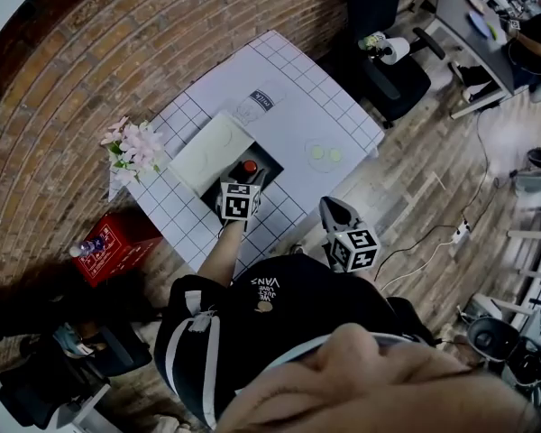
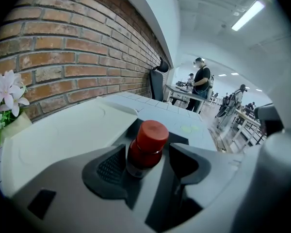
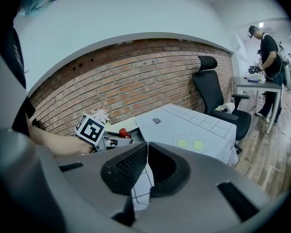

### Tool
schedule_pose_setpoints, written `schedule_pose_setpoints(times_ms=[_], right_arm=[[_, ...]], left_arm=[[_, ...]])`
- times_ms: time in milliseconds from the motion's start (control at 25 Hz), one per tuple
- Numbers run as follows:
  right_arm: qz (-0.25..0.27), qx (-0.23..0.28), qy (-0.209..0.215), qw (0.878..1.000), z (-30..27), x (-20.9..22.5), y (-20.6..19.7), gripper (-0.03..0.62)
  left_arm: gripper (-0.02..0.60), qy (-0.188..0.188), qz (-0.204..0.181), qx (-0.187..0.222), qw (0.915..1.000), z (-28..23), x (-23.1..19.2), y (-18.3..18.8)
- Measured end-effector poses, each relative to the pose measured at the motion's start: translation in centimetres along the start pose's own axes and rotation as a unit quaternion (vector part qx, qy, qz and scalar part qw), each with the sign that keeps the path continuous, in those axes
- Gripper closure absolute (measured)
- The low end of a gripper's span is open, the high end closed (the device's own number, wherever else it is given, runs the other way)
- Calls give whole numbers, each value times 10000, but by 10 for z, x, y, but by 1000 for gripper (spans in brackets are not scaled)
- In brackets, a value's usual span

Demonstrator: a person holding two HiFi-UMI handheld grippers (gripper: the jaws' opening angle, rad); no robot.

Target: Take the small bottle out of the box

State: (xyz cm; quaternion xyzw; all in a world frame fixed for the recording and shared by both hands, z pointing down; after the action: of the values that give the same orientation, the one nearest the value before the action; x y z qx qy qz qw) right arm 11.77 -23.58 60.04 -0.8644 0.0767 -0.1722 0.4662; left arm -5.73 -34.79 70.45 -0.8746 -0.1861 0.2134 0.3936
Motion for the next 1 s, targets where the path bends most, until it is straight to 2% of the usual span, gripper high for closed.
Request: schedule_pose_setpoints(times_ms=[200,320,480,720,1000], right_arm=[[-55,-61,-146,9999,2,4,-5,591],[-109,-69,-195,9997,4,9,-6,591],[-144,-59,-181,9997,5,10,-6,591],[-136,-19,-102,9999,7,11,-4,591],[-173,51,-26,9998,16,16,-1,591]], left_arm=[[310,34,61,-93,9999,-7,-6,-2],[342,97,66,-91,9999,-8,-8,-1],[345,115,28,-117,9999,-7,-7,0],[350,68,-197,-126,9997,-15,-4,-10],[351,123,-364,87,9992,6,7,11]])
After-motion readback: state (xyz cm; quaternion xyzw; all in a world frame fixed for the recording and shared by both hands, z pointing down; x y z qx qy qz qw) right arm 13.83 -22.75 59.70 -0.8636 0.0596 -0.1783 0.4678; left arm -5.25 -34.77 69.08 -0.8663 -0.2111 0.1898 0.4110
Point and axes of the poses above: the fingertips, and each gripper's own axes: z backward along the fingers, x to its right, y out of its top, the point moved 1 cm from there along z, backward along the fingers, and after that the axes turned 3 degrees about -y, right-handed, at the moved point
